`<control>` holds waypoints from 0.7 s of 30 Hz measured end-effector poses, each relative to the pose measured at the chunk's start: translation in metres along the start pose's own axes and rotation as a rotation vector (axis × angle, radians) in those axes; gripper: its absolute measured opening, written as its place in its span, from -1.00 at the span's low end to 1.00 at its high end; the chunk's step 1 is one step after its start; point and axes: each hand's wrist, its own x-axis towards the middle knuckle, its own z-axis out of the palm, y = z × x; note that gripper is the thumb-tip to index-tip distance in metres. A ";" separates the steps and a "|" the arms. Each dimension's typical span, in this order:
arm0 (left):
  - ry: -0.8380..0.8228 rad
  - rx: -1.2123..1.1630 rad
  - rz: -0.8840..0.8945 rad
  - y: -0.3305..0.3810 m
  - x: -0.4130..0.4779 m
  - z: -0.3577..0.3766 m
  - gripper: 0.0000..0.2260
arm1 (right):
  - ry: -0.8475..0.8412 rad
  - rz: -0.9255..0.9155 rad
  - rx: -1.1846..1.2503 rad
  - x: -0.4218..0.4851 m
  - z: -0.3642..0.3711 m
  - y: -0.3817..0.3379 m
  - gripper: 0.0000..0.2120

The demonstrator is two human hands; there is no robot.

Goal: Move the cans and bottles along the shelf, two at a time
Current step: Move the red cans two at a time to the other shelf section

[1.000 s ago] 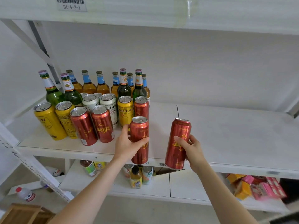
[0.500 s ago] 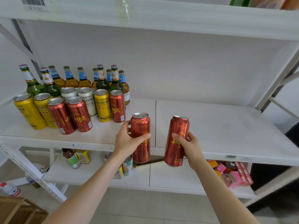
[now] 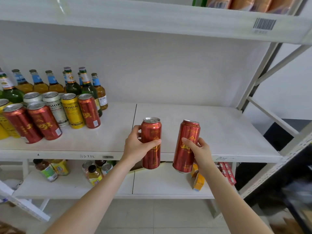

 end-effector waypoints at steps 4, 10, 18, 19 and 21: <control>-0.032 0.009 0.022 0.009 0.019 0.031 -0.41 | 0.032 -0.020 -0.006 0.024 -0.025 -0.002 -0.62; -0.083 0.023 0.037 0.029 0.049 0.080 -0.40 | 0.047 -0.035 0.011 0.059 -0.062 -0.007 -0.60; -0.125 0.028 0.040 0.056 0.066 0.154 -0.39 | 0.069 -0.028 0.041 0.092 -0.128 -0.017 -0.58; -0.123 0.023 0.037 0.059 0.066 0.164 -0.39 | 0.069 -0.029 0.041 0.096 -0.138 -0.018 -0.59; -0.117 0.016 0.028 0.064 0.064 0.187 -0.39 | 0.067 -0.026 0.038 0.101 -0.160 -0.022 -0.60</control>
